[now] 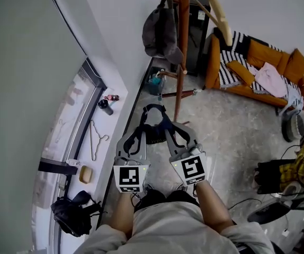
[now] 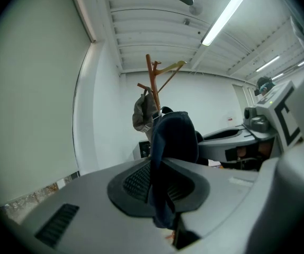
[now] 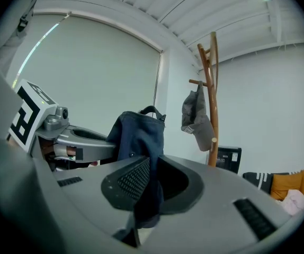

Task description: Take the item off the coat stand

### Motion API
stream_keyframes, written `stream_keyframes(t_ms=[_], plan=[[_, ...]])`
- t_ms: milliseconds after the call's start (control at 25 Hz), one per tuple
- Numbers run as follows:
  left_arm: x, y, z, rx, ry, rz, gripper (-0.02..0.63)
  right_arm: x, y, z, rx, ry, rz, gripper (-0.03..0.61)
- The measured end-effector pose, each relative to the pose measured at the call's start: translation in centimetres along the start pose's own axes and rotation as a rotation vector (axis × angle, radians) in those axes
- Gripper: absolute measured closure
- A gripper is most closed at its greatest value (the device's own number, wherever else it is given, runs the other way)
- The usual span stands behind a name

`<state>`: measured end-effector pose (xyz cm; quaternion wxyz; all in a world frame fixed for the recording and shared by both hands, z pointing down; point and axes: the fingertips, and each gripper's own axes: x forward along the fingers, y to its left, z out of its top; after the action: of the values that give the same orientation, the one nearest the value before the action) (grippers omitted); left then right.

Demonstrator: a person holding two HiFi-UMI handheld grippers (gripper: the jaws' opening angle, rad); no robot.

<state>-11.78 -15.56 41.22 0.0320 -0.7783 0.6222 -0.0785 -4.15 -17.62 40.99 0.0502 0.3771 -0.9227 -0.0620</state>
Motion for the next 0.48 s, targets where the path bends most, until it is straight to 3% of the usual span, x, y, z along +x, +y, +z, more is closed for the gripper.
stream_keyframes(t_ms=[480], plan=[[-3.1,6.7,1.1,-0.006,-0.057,0.012,0.572,3.7,5.2,3.5,-0.023,-0.030,-0.019,0.545]])
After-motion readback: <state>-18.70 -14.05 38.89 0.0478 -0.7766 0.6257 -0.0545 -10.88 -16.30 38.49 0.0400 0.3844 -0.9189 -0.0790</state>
